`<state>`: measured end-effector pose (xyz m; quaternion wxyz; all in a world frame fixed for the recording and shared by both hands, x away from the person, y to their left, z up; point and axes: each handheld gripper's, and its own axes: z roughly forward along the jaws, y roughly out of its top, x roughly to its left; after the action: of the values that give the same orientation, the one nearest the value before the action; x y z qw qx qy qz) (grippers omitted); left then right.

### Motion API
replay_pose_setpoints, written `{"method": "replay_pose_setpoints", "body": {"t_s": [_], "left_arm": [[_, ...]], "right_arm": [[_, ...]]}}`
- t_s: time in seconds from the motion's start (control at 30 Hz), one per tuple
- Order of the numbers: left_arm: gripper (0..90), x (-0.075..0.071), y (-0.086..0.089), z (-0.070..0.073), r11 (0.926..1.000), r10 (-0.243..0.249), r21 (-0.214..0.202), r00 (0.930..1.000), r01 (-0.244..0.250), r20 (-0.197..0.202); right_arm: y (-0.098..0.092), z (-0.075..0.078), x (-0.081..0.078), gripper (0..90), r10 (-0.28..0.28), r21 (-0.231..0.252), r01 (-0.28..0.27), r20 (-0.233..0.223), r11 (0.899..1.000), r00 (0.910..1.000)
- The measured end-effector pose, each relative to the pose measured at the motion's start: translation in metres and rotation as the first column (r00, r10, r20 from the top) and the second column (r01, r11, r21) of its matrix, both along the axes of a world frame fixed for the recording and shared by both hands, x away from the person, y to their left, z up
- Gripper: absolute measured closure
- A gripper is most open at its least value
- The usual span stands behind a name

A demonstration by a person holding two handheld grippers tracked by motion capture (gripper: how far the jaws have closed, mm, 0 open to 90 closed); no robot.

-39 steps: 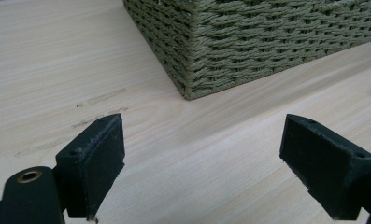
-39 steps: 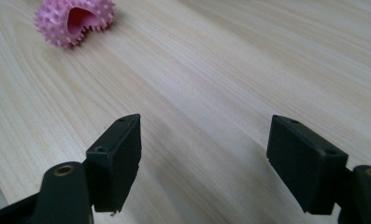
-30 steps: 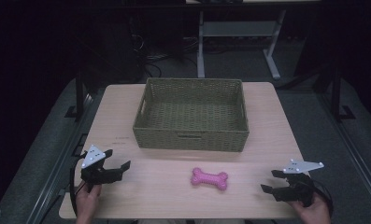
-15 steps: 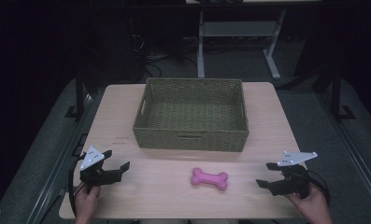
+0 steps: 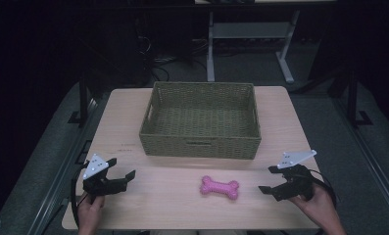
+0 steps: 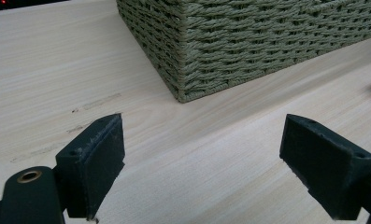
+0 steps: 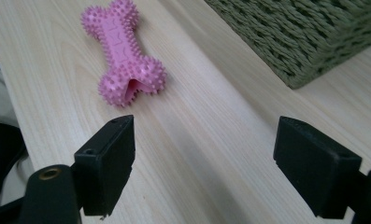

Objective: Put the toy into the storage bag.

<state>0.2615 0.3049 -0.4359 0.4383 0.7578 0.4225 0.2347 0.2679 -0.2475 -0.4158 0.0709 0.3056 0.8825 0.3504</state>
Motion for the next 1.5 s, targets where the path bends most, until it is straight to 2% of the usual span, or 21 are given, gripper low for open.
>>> {"method": "replay_pose_setpoints", "body": {"t_s": [0.27, 0.47, 0.7, 0.93, 1.07, 1.27, 1.5], "left_arm": [[13.3, 0.000, 0.001, 0.000, 1.0000, -0.004, 0.001, 1.0000, 0.004, 0.003], [13.3, 0.000, -0.001, 0.001, 1.0000, -0.007, -0.001, 1.0000, 0.007, 0.003], [13.4, 0.000, -0.001, 0.001, 0.9999, -0.012, -0.002, 0.9999, 0.012, 0.004], [13.4, -0.001, -0.001, 0.001, 0.9999, -0.011, -0.004, 0.9999, 0.011, 0.006], [13.3, -0.001, -0.001, 0.001, 0.9999, -0.014, -0.002, 0.9999, 0.014, 0.006], [13.4, 0.000, 0.000, 0.001, 0.9999, -0.007, -0.007, 0.9999, 0.007, 0.008], [13.4, 0.000, 0.000, 0.001, 0.9999, -0.008, -0.008, 0.9999, 0.008, 0.010]], "right_arm": [[0.015, 0.004, 0.007, 19.1, 0.042, -0.033, -0.043, -0.012, 0.999, 0.9990], [0.031, 0.006, 0.014, 18.9, 0.095, -0.056, -0.097, -0.035, 0.994, 0.9949], [0.048, 0.012, 0.018, 18.7, 0.148, -0.070, -0.150, -0.035, 0.986, 0.9883], [0.065, 0.018, 0.020, 18.6, 0.200, -0.088, -0.203, -0.037, 0.975, 0.9791], [0.078, 0.021, 0.023, 18.6, 0.239, -0.102, -0.241, -0.039, 0.965, 0.9703], [0.093, 0.016, 0.028, 19.7, 0.269, -0.109, -0.275, -0.069, 0.955, 0.9607], [0.109, 0.016, 0.030, 20.7, 0.301, -0.133, -0.309, -0.075, 0.942, 0.9506]]}}
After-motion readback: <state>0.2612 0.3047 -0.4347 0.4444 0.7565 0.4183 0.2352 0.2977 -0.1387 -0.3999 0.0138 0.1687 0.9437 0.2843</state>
